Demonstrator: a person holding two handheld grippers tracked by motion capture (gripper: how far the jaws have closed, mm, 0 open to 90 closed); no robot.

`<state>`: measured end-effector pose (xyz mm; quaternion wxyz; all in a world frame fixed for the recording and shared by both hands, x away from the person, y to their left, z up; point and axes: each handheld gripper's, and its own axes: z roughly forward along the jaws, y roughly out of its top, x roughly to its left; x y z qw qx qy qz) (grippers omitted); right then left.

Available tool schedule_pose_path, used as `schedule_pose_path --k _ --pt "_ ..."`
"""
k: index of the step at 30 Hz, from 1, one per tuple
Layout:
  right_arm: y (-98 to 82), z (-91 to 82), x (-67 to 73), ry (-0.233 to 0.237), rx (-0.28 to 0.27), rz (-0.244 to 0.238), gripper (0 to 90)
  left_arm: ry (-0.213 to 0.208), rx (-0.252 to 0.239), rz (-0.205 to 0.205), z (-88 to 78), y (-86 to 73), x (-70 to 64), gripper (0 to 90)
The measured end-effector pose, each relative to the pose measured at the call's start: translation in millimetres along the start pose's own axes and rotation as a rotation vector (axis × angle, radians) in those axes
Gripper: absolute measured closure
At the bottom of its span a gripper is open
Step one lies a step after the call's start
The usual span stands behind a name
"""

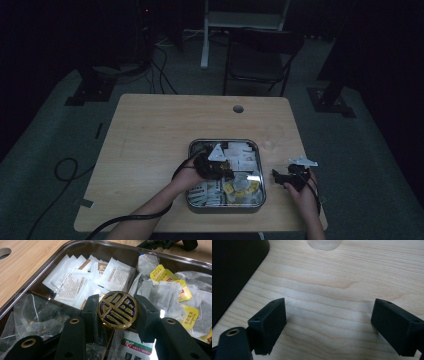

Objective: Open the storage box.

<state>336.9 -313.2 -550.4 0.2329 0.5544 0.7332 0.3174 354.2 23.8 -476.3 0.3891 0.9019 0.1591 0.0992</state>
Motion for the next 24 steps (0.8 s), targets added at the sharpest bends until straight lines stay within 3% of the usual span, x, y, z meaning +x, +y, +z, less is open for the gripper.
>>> schedule_pose_path --k 10,16,24 --pt "0.0 0.0 0.0 0.000 0.000 0.000 12.3 0.010 0.007 0.022 -6.5 5.9 -2.3 59.6" --pt "0.0 0.0 0.1 0.000 0.000 0.000 12.3 -0.015 0.002 0.016 -13.6 10.8 -1.4 59.6" --pt "0.1 0.0 0.0 0.000 0.000 0.001 12.3 0.006 -0.013 0.023 -27.9 17.3 1.0 59.6"
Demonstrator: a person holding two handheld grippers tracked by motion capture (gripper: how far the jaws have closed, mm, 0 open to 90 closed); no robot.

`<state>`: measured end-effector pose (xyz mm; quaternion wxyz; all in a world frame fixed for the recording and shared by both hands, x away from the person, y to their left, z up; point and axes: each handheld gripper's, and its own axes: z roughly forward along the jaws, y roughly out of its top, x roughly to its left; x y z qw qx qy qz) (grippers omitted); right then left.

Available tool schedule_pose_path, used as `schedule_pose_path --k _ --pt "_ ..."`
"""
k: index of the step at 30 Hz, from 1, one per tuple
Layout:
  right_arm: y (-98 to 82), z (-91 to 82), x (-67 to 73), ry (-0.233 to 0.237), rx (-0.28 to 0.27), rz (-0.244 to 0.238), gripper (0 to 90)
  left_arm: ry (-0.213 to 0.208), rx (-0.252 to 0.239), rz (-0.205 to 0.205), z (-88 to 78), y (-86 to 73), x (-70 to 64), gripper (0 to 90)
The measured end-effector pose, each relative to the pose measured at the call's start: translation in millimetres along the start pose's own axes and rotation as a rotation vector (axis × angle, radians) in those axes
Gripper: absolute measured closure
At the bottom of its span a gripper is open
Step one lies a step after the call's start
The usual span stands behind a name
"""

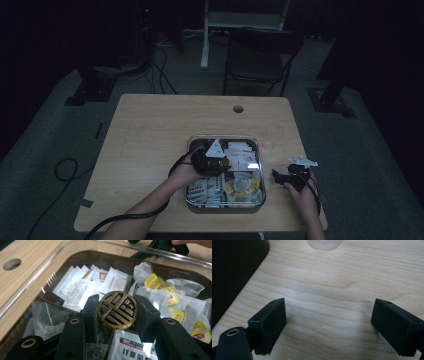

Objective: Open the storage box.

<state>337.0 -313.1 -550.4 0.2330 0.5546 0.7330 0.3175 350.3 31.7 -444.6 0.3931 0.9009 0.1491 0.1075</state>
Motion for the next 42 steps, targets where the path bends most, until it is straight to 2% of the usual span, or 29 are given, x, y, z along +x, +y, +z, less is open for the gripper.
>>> schedule_pose_path --k 1,8,14,19,30,42 --pt "0.0 0.0 0.0 0.000 0.000 0.001 12.3 0.001 0.005 0.008 -1.4 0.7 0.4 59.6" --pt "0.0 0.0 -0.1 0.000 0.000 -0.001 12.3 0.014 -0.009 -0.013 -9.0 -0.5 5.3 59.6" --pt "0.0 0.0 0.0 0.000 0.000 0.000 12.2 0.026 -0.004 -0.013 -15.5 -1.7 8.3 59.6" --pt "0.0 0.0 -0.1 0.000 0.000 -0.001 12.3 0.054 -0.009 -0.029 -21.7 -5.7 13.0 59.6" --pt "0.0 0.0 -0.1 0.000 0.000 -0.001 12.2 0.107 -0.008 -0.058 -38.9 -18.5 25.4 59.6" --pt "0.0 0.0 0.0 0.001 0.000 0.001 12.3 0.159 -0.008 -0.115 -59.2 -39.1 40.5 59.6"
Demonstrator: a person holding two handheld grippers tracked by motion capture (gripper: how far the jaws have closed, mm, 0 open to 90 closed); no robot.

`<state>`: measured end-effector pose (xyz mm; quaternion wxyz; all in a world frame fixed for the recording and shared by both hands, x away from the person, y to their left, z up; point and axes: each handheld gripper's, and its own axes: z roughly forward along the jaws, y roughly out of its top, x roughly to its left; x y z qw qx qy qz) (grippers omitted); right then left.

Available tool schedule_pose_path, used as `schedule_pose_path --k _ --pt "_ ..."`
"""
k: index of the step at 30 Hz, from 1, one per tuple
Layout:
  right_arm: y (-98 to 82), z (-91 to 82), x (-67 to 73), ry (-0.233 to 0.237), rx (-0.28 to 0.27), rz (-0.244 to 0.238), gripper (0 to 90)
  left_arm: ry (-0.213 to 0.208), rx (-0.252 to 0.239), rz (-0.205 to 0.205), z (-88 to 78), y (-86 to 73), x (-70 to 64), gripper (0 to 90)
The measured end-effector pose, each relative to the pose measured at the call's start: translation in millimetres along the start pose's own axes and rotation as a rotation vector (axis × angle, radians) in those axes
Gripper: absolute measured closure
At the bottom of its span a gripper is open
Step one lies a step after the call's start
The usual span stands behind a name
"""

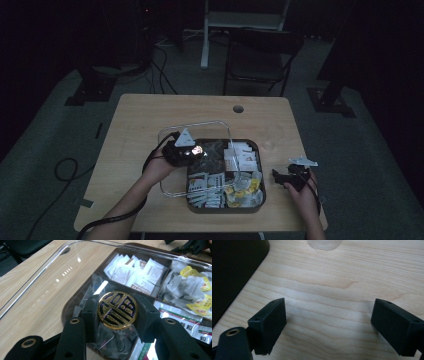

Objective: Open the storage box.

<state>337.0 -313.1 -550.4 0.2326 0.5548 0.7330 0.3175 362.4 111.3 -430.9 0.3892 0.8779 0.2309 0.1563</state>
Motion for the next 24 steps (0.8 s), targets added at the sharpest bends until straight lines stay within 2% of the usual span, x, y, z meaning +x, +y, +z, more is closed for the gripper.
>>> schedule_pose_path --k 15,18,19,24 --pt "0.0 0.0 -0.1 0.000 0.000 -0.001 12.2 0.074 -0.002 -0.076 -22.7 -26.8 26.3 59.6" --pt "0.0 0.0 -0.1 0.000 0.000 -0.001 12.3 0.079 -0.001 -0.079 -23.9 -28.2 27.6 59.6" --pt "0.0 0.0 0.0 0.000 0.000 -0.001 12.2 0.106 -0.008 -0.101 -29.0 -35.5 33.8 59.6" --pt "0.0 0.0 0.0 0.000 0.000 -0.001 12.2 0.141 -0.002 -0.130 -35.2 -47.4 41.1 59.6"
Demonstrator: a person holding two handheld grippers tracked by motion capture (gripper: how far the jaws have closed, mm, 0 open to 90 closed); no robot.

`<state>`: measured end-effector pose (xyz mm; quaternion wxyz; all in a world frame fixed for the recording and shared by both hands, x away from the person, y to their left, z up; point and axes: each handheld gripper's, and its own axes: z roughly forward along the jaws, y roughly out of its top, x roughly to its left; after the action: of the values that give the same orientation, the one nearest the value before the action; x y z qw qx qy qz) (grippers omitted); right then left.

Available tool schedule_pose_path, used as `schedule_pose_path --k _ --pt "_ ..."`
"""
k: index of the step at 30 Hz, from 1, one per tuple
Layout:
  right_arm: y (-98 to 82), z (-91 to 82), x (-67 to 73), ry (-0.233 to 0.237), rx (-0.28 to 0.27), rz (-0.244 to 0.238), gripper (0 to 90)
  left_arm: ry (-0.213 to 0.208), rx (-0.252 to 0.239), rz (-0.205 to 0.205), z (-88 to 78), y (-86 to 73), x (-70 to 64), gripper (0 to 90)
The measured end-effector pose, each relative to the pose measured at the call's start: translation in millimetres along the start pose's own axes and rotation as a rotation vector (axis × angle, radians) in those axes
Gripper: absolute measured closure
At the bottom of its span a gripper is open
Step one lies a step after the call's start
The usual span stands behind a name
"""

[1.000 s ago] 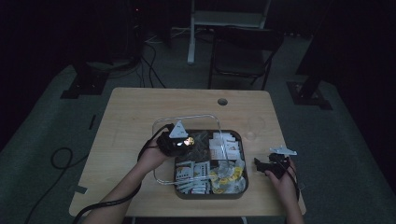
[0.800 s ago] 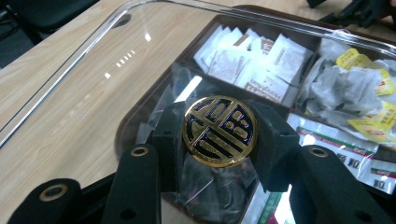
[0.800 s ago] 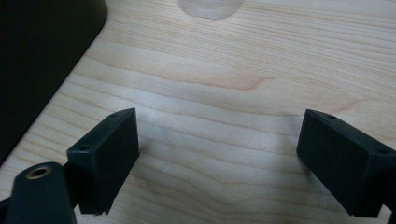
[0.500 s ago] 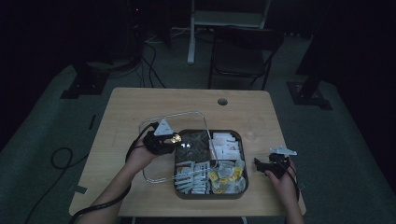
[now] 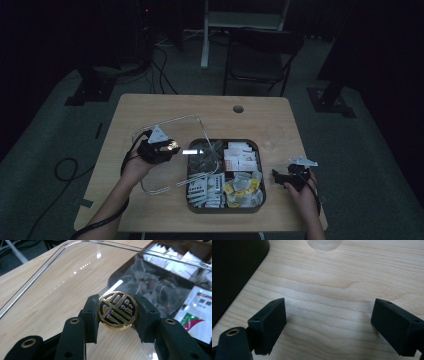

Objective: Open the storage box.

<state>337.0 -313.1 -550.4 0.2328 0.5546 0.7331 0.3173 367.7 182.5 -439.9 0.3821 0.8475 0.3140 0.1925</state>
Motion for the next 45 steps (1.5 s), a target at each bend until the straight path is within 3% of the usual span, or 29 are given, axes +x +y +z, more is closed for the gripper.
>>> schedule_pose_path --k 6,9,30,36,39,45 --pt "0.0 0.0 0.0 0.000 0.000 0.000 12.3 0.015 -0.002 -0.026 -6.6 -8.6 7.9 59.5" --pt "0.0 0.0 0.0 0.000 0.000 0.000 12.3 0.038 -0.004 -0.057 -13.9 -17.5 15.7 59.6" --pt "0.0 0.0 0.0 0.000 0.000 0.000 12.2 0.143 -0.025 -0.170 -42.4 -62.3 48.1 59.5" --pt "0.0 0.0 0.0 0.000 0.000 0.000 12.3 0.161 -0.027 -0.194 -39.2 -70.2 54.3 59.6" --pt "0.0 0.0 0.0 0.000 0.000 0.000 12.2 0.169 -0.025 -0.223 -28.8 -82.8 61.7 59.5" --pt "0.0 0.0 0.0 0.000 0.000 0.000 12.3 0.190 -0.017 -0.244 -12.8 -93.9 66.7 59.5"
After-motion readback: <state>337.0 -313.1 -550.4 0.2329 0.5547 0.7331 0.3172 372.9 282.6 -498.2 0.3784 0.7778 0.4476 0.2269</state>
